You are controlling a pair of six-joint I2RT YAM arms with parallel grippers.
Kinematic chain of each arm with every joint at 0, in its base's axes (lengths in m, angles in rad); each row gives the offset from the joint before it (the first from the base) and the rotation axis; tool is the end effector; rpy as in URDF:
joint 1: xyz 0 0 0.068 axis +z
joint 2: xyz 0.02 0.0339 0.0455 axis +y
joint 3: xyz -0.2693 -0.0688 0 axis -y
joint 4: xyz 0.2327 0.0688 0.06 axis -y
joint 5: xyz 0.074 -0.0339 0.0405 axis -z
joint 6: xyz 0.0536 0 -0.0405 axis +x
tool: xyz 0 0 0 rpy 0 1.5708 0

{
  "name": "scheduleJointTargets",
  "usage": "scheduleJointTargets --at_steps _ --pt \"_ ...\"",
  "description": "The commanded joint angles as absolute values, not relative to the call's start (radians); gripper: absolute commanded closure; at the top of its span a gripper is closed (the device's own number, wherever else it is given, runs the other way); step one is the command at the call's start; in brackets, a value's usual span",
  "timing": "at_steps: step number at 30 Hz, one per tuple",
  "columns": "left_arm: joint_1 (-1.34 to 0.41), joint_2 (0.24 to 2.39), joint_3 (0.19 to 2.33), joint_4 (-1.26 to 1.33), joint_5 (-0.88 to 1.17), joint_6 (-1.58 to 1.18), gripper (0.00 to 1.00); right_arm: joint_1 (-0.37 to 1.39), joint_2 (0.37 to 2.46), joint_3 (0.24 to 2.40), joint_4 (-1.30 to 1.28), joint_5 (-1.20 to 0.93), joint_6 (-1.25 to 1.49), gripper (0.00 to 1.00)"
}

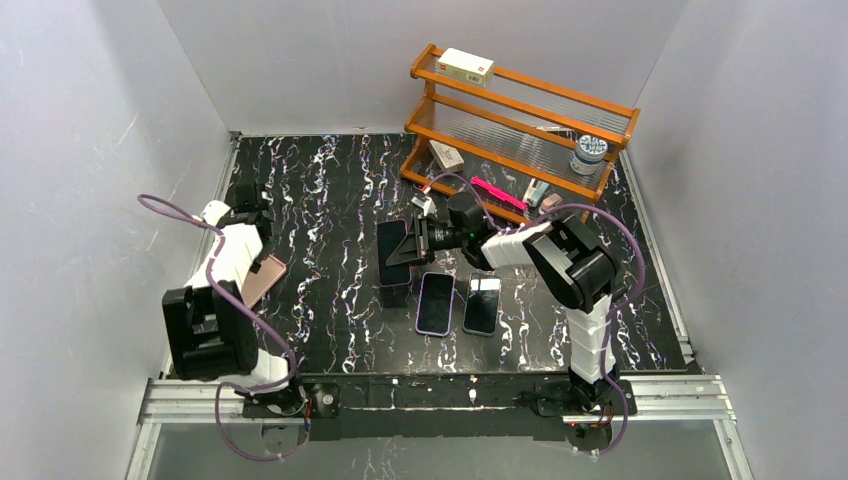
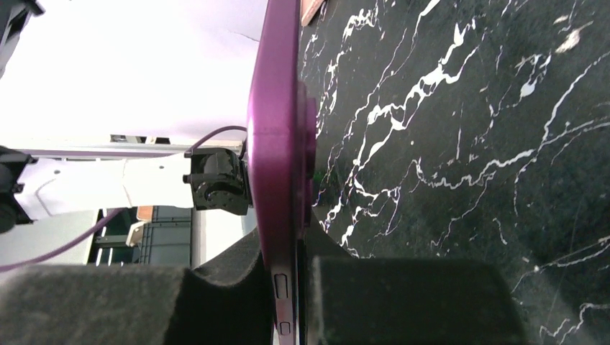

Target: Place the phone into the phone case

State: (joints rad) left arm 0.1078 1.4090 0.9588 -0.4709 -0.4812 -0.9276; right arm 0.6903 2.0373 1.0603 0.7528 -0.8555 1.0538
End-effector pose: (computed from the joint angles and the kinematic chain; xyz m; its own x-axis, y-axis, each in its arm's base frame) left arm 0.2814 0.0554 0.2353 -0.1757 -0.7325 -0.6577 -0.8576 0.4419 -0.2630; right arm 0.3038 0.3034 0.1705 -0.9411 -0.0378 -0.3360 -0.3379 0.1414 0.9305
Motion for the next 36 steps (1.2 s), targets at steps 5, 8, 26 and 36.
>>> scheduleJointTargets --at_steps 5,8,26,36 --pt "0.178 1.612 1.058 -0.452 -0.463 -0.897 0.45 0.693 1.923 1.031 0.782 -0.858 1.020 0.99" --pt "0.178 1.653 1.075 -0.415 -0.420 -0.866 0.48 0.693 1.911 1.039 0.752 -0.852 0.994 0.99" --pt "0.173 1.745 1.026 -0.394 -0.271 -0.772 0.87 0.693 1.878 1.006 0.750 -0.838 0.983 0.99" --pt "0.122 1.651 0.987 -0.382 -0.108 -0.630 1.00 0.689 1.835 0.985 0.699 -0.839 0.960 0.99"
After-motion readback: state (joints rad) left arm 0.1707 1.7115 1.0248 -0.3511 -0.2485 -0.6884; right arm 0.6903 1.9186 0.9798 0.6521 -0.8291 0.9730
